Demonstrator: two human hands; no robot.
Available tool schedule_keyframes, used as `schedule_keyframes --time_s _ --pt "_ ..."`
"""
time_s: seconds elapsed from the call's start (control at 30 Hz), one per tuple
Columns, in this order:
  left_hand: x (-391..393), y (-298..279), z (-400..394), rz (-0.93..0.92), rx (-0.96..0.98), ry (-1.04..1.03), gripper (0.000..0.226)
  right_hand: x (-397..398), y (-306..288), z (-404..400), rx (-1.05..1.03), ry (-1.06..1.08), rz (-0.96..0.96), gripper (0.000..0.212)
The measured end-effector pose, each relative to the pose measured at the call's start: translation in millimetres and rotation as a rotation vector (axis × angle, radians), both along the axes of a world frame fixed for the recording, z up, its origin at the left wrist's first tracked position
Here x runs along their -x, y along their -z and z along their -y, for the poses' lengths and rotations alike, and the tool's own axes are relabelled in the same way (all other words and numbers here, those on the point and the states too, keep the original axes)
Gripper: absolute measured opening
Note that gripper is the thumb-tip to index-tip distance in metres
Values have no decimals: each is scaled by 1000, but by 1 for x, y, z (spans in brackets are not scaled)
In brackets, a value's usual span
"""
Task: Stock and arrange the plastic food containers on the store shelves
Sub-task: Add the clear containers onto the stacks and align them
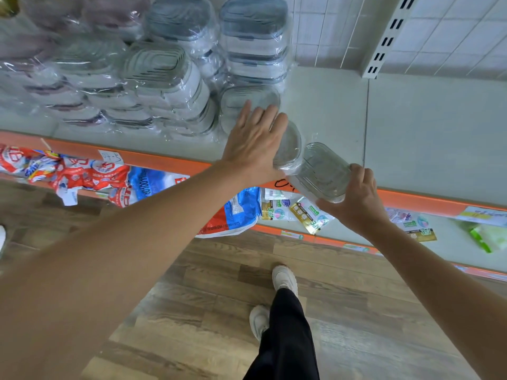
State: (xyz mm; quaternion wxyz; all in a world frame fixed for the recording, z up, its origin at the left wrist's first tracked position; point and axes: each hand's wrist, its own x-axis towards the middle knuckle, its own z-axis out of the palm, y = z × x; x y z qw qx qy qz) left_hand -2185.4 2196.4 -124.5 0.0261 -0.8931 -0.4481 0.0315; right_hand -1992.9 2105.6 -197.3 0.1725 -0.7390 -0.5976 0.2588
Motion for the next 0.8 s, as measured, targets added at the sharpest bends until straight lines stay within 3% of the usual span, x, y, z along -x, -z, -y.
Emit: schedule_keyframes --time_s 0.27,0.5,0.8 --pt "36 -30 39 48 251 -80 82 6 -42 25 -15 -223 44 87" --pt "77 -97 70 171 190 0 75 12 -126 39 -69 -462 215 88" --pt "101 -239 86 217 86 86 68 21 -284 44 -46 -639 285 95"
